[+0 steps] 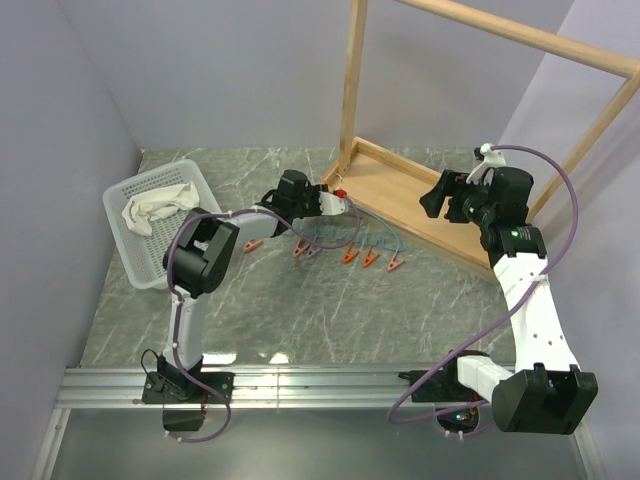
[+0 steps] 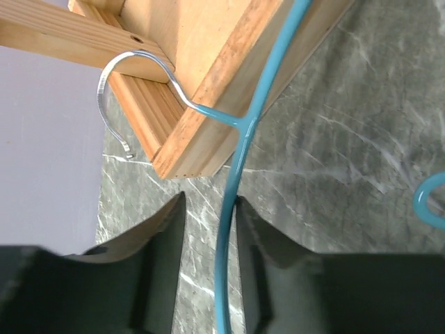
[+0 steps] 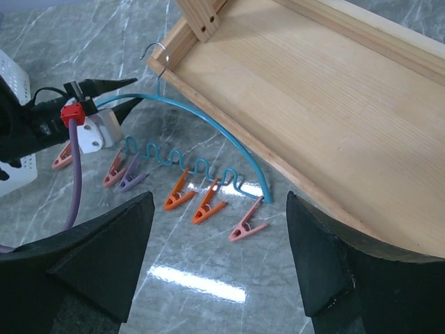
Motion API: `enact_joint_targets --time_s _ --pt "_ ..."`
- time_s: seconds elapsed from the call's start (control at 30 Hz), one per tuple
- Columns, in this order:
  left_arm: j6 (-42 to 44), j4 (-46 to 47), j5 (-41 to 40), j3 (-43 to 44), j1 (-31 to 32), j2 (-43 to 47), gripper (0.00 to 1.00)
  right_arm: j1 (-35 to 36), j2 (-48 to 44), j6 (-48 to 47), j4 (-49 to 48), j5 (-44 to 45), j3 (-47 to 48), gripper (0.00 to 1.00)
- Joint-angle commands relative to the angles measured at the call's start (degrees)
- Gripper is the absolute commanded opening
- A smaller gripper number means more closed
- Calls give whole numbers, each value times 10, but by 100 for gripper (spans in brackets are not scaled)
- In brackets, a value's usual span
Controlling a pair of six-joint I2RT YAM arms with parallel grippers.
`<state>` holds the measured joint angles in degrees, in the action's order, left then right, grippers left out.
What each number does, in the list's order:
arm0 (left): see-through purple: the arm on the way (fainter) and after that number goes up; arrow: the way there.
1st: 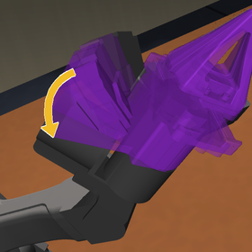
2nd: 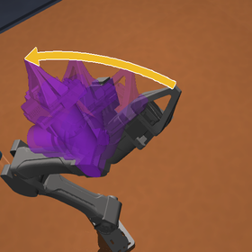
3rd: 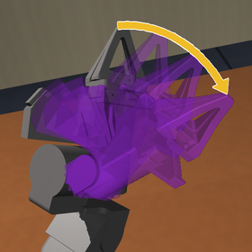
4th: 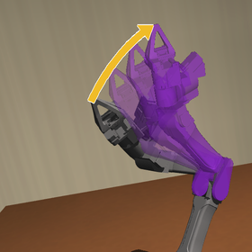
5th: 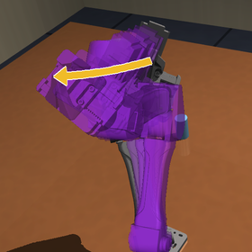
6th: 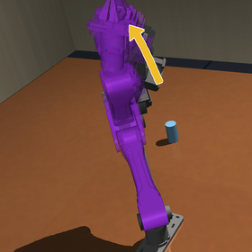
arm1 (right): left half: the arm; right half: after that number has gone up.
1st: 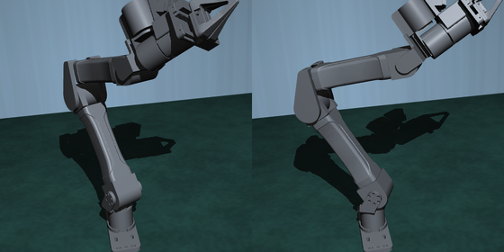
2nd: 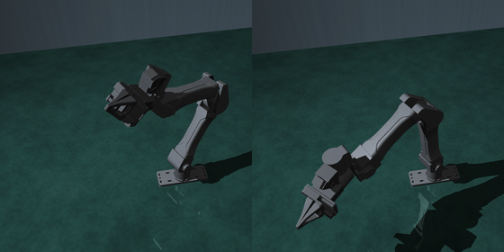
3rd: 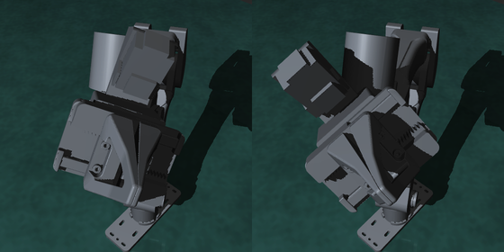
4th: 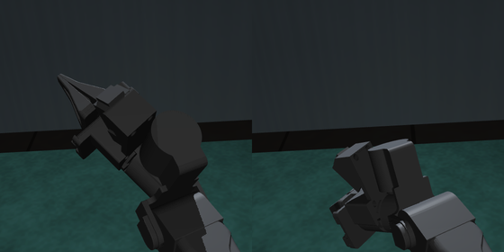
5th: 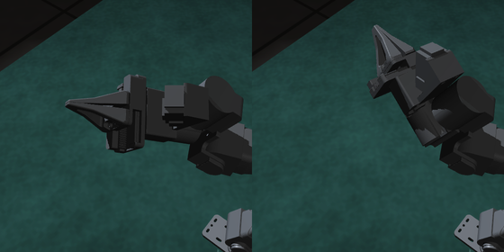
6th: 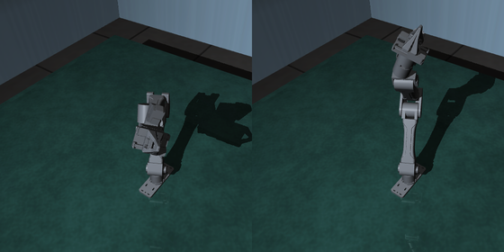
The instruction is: Clip the underwear to the hanger
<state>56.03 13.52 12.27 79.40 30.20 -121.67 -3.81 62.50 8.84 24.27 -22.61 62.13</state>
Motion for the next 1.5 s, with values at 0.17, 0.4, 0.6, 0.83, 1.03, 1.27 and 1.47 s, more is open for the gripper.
enact_joint_targets --time_s 0.17,0.4,0.6,0.83,1.03,1.27,1.47 --pt "-28 -12 17 16 -2 44 50 -5 -4 -10 1 -9 14 84" --pt "-33 -152 67 -8 -7 147 67 -5 -6 -17 2 -15 24 84" --pt "-141 -368 101 47 -33 222 69 -5 3 -29 22 -42 48 84" --pt "-250 -578 183 146 -248 274 71 5 37 -61 74 -96 75 88" --pt "-291 -553 130 160 -444 247 73 26 62 -77 94 -107 82 90" --pt "-277 -523 55 250 -501 103 66 62 66 -83 101 -90 77 93" --pt "-260 -504 28 300 -501 7 64 65 59 -107 116 -85 70 93"
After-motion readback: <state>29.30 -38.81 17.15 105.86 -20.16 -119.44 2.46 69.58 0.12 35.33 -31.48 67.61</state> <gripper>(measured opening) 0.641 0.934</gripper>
